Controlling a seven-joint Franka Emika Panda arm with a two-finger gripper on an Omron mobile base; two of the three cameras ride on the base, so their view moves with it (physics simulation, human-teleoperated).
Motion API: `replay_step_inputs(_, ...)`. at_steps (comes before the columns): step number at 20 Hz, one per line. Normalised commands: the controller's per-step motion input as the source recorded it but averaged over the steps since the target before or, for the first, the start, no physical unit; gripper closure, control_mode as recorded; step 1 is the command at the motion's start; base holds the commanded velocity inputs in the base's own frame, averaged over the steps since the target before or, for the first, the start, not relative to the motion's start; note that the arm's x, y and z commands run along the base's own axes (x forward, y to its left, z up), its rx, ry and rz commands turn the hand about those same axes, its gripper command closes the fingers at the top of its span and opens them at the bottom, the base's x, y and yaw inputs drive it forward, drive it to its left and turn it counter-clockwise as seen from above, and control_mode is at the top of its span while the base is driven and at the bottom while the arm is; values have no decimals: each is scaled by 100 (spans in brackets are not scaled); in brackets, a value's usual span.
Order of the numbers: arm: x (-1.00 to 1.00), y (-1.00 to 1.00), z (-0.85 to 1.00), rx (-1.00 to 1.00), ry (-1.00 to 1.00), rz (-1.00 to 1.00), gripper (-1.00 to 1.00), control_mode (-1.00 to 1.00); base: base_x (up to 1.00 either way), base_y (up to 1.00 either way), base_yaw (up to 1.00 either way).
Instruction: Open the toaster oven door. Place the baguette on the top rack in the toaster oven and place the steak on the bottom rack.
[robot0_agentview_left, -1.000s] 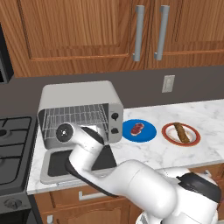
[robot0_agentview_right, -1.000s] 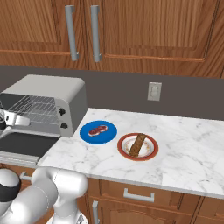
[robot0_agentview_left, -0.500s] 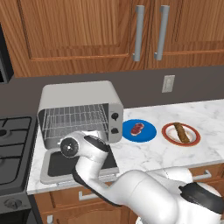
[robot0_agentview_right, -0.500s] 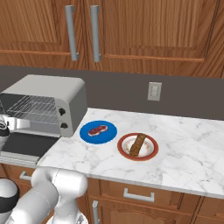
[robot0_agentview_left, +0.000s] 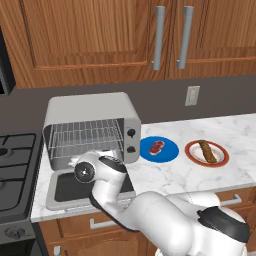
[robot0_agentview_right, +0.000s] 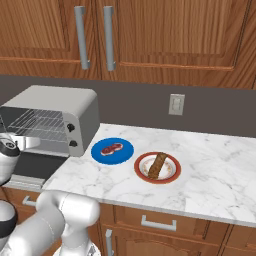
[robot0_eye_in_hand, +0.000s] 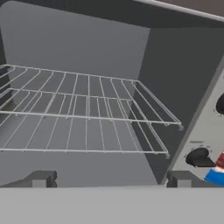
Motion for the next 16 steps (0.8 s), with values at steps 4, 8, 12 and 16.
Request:
replay_step_inputs(4,26,19,-10,0,-3,-2,-100,-100,0,0,0)
replay_step_inputs(8,21,19,-12,0,0,-4,-100,-100,0,0,0)
replay_step_inputs(12,17,18,-15,0,-3,-2,-100,-100,0,0,0)
replay_step_inputs(16,18,15,-5,0,-2,-1,-100,-100,0,0,0)
